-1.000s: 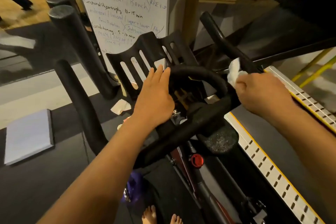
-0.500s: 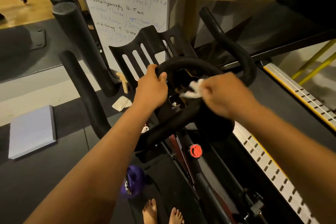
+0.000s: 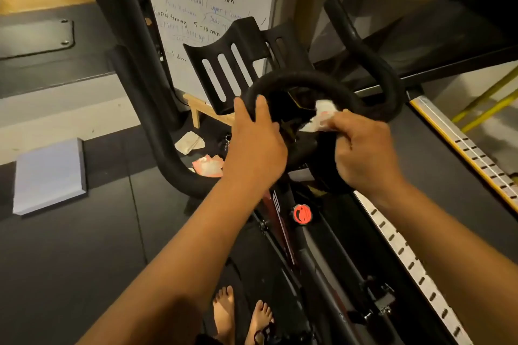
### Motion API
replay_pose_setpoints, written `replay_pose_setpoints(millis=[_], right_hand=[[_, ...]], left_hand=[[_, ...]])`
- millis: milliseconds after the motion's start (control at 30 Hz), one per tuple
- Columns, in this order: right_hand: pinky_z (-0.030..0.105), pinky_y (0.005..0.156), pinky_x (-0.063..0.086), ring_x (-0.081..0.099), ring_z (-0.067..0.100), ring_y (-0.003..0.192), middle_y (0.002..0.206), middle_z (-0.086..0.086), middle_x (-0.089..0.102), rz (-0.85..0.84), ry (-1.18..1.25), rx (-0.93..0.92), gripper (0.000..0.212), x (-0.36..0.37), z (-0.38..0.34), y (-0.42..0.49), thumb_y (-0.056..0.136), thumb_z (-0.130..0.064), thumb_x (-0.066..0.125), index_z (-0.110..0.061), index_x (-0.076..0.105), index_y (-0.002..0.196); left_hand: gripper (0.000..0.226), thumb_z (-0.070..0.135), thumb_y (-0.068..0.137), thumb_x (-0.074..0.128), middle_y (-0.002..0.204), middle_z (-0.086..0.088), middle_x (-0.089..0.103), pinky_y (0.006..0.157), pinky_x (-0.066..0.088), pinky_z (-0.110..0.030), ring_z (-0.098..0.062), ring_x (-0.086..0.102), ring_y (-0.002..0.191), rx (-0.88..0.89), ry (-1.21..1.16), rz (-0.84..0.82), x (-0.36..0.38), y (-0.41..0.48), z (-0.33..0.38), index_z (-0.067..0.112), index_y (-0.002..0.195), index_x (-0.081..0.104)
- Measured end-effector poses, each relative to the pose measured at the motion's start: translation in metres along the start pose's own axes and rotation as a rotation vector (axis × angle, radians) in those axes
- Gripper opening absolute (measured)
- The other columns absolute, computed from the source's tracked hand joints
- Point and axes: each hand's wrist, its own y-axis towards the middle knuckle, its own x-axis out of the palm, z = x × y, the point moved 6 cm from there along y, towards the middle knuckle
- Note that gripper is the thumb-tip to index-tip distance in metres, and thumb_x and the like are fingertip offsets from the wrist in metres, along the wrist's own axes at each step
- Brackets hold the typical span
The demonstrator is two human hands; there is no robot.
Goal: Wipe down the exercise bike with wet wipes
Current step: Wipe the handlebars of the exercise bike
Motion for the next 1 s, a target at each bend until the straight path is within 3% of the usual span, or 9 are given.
replay_pose_setpoints(millis=[100, 200, 267, 367, 500, 567, 667, 800, 1000], right_hand=[[0.023, 0.11, 0.037, 0.053, 0.017, 0.126, 0.128, 0.006, 0.06, 0.114, 0.015, -0.069, 0.039, 0.003, 0.019, -0.05, 0.086, 0.014, 0.044, 0.003, 0.066, 0.117], [0.027, 0.111, 0.037, 0.053, 0.026, 0.125, 0.127, 0.013, 0.06, 0.153, -0.039, -0.077, 0.037, 0.011, 0.019, -0.093, 0.103, -0.013, 0.034, 0.003, 0.062, 0.121], [0.028, 0.111, 0.038, 0.052, 0.025, 0.124, 0.124, 0.014, 0.062, 0.087, -0.066, -0.179, 0.045, 0.011, 0.018, -0.101, 0.105, -0.018, 0.028, 0.005, 0.065, 0.118], [0.026, 0.092, 0.047, 0.058, 0.023, 0.104, 0.105, 0.017, 0.069, 0.083, -0.144, -0.273, 0.031, -0.006, 0.026, -0.097, 0.099, -0.007, 0.043, 0.004, 0.072, 0.099], [0.018, 0.064, 0.033, 0.043, 0.01, 0.067, 0.074, 0.015, 0.061, 0.167, -0.044, 0.147, 0.013, -0.008, 0.059, -0.066, 0.084, -0.002, 0.05, -0.001, 0.063, 0.084], [0.018, 0.054, 0.03, 0.04, 0.012, 0.059, 0.058, 0.002, 0.046, 0.153, 0.051, 0.244, 0.017, 0.004, 0.059, -0.057, 0.089, -0.005, 0.045, 0.001, 0.056, 0.077], [0.004, 0.068, 0.035, 0.053, 0.001, 0.074, 0.076, -0.003, 0.057, 0.181, 0.057, 0.171, 0.017, 0.007, 0.042, -0.076, 0.094, 0.0, 0.047, -0.006, 0.061, 0.088], [0.042, 0.115, 0.033, 0.041, 0.026, 0.137, 0.137, 0.017, 0.053, 0.085, -0.056, -0.046, 0.04, 0.022, 0.02, -0.117, 0.104, -0.019, 0.031, 0.002, 0.063, 0.115], [0.037, 0.105, 0.04, 0.061, 0.027, 0.115, 0.118, 0.015, 0.067, -0.023, -0.144, -0.342, 0.033, 0.031, -0.008, -0.083, 0.096, -0.013, 0.044, -0.001, 0.067, 0.116]], left_hand=[[0.053, 0.013, 0.097, 0.049, 0.161, -0.02, 0.009, 0.118, 0.02, -0.052, -0.039, 0.005, 0.149, 0.211, 0.222, 0.083, 0.01, -0.046, 0.015, 0.013, 0.148, 0.034], [0.041, 0.002, 0.086, 0.054, 0.14, -0.021, 0.05, 0.112, 0.036, -0.05, -0.034, 0.041, 0.135, 0.725, 0.102, 0.121, 0.044, -0.09, 0.019, 0.002, 0.127, 0.06], [0.031, 0.006, 0.088, 0.059, 0.125, -0.016, 0.059, 0.097, 0.048, -0.04, -0.027, 0.055, 0.116, 0.791, 0.009, -0.016, 0.073, -0.11, 0.001, 0.003, 0.118, 0.066], [0.031, 0.024, 0.095, 0.055, 0.112, 0.002, 0.062, 0.088, 0.047, -0.017, -0.004, 0.058, 0.097, 0.432, -0.312, -0.202, 0.085, -0.106, -0.016, 0.013, 0.123, 0.062], [0.009, 0.038, 0.098, 0.051, 0.088, 0.01, 0.065, 0.08, 0.054, -0.029, -0.001, 0.063, 0.081, 0.1, -0.45, -0.398, 0.101, -0.079, -0.015, 0.037, 0.104, 0.058], [0.011, 0.035, 0.099, 0.051, 0.083, 0.008, 0.063, 0.065, 0.051, -0.017, 0.002, 0.062, 0.072, -0.006, -0.49, -0.399, 0.103, -0.07, -0.012, 0.039, 0.091, 0.057], [0.015, 0.025, 0.101, 0.049, 0.081, 0.009, 0.062, 0.057, 0.045, -0.012, 0.0, 0.062, 0.07, -0.154, -0.618, -0.385, 0.105, -0.07, -0.009, 0.033, 0.093, 0.059], [0.028, 0.029, 0.103, 0.041, 0.098, -0.009, 0.071, 0.091, 0.054, -0.039, -0.019, 0.069, 0.095, -0.378, -1.21, -0.469, 0.109, -0.089, -0.004, 0.014, 0.108, 0.064], [0.044, 0.05, 0.095, 0.041, 0.127, -0.006, 0.066, 0.105, 0.045, -0.038, -0.021, 0.06, 0.12, -0.432, -1.556, -0.365, 0.111, -0.088, 0.002, 0.024, 0.121, 0.064]])
